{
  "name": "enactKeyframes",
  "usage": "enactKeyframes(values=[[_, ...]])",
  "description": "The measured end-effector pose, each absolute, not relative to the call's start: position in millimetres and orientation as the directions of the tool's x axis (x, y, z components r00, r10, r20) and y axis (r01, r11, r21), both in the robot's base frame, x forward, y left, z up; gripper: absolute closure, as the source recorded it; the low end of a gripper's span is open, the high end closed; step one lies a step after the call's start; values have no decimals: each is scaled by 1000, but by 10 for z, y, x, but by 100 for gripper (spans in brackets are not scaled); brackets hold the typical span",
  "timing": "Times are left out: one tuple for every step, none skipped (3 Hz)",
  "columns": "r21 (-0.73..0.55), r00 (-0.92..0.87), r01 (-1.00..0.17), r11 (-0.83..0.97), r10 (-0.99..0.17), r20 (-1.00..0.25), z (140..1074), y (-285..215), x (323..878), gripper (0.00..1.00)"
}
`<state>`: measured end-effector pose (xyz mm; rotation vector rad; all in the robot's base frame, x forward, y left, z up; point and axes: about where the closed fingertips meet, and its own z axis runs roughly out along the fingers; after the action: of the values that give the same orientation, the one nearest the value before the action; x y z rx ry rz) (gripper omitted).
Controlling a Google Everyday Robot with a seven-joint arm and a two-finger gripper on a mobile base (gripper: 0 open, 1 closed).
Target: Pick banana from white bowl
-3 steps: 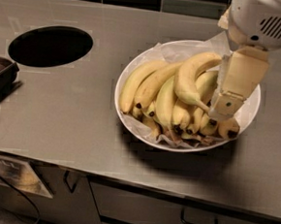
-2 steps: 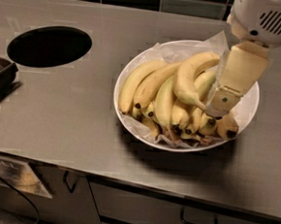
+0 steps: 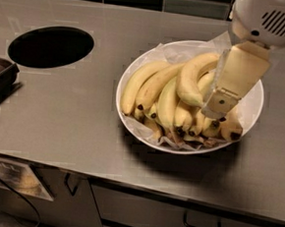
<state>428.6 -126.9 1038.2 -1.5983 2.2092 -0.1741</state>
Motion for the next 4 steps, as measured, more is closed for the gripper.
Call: enactKeyframes(values=[[-336, -297, -858, 387, -910, -291, 10328, -1193, 4212, 0], [-343, -346, -820, 459, -873, -342, 10270, -1130, 4156, 0], [-335, -411, -773, 539, -827, -383, 10194, -1077, 4200, 0], [-306, -454, -751, 585, -794, -405, 10077, -992, 4297, 0]])
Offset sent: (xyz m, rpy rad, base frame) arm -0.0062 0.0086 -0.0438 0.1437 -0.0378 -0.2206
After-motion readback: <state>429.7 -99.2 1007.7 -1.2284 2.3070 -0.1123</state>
